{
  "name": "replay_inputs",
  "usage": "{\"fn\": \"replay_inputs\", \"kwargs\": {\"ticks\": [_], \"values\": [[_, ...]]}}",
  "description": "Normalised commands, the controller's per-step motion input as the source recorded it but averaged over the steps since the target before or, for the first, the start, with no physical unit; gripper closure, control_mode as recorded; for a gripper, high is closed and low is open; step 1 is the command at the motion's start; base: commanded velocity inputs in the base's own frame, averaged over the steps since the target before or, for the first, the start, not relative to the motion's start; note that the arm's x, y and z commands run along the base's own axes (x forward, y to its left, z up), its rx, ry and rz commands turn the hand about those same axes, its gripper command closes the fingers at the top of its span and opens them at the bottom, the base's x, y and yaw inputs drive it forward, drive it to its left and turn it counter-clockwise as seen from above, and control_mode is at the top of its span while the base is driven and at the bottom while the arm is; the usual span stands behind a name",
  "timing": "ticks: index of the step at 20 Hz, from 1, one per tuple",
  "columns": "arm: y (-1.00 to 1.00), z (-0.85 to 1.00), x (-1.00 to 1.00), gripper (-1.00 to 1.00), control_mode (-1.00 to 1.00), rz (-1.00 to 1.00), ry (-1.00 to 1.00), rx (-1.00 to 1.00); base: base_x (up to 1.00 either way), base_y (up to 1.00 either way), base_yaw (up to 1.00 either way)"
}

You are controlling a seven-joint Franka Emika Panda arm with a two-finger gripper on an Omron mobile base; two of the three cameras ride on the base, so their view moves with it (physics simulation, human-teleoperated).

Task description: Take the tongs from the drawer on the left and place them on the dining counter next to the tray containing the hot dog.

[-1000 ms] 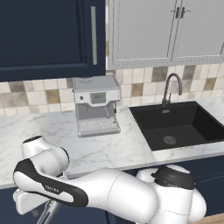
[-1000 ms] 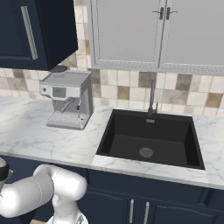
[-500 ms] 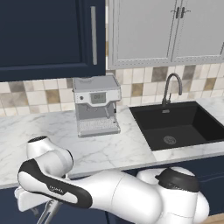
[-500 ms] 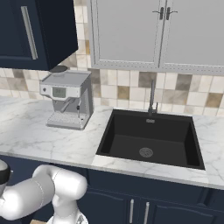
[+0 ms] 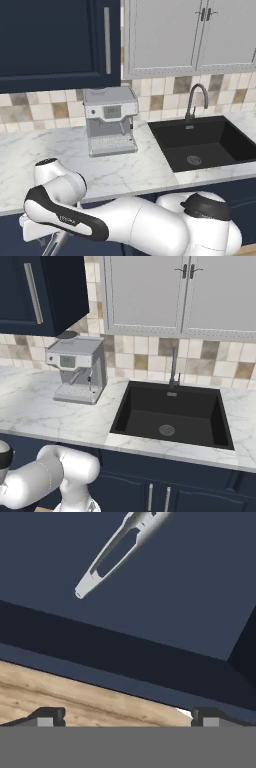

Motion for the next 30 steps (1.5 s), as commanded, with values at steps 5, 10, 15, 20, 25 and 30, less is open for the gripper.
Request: {"fn": "replay_inputs", "kwargs": {"ticks": [5, 10, 15, 20, 25, 30], "values": [[0.00, -0.30, 0.00, -1.00, -1.00, -0.11, -0.09, -0.18, 0.00, 0.00, 0.00], [0.00, -0.08, 0.05, -1.00, -1.00, -0.11, -0.03, -0.09, 0.00, 0.00, 0.00], [-0.02, 0.00, 0.09, -1.00, -1.00, -0.11, 0.00, -0.01, 0.00, 0.00, 0.00], [-0.11, -0.07, 0.01, -1.00, -1.00, -0.08, -0.01, -0.02, 0.00, 0.00, 0.00], [-0.08, -0.09, 0.00, -1.00, -1.00, -0.07, -0.01, -0.03, 0.00, 0.00, 0.00], [-0.06, -0.05, 0.00, -1.00, -1.00, -0.06, -0.01, -0.01, 0.00, 0.00, 0.00]]}}
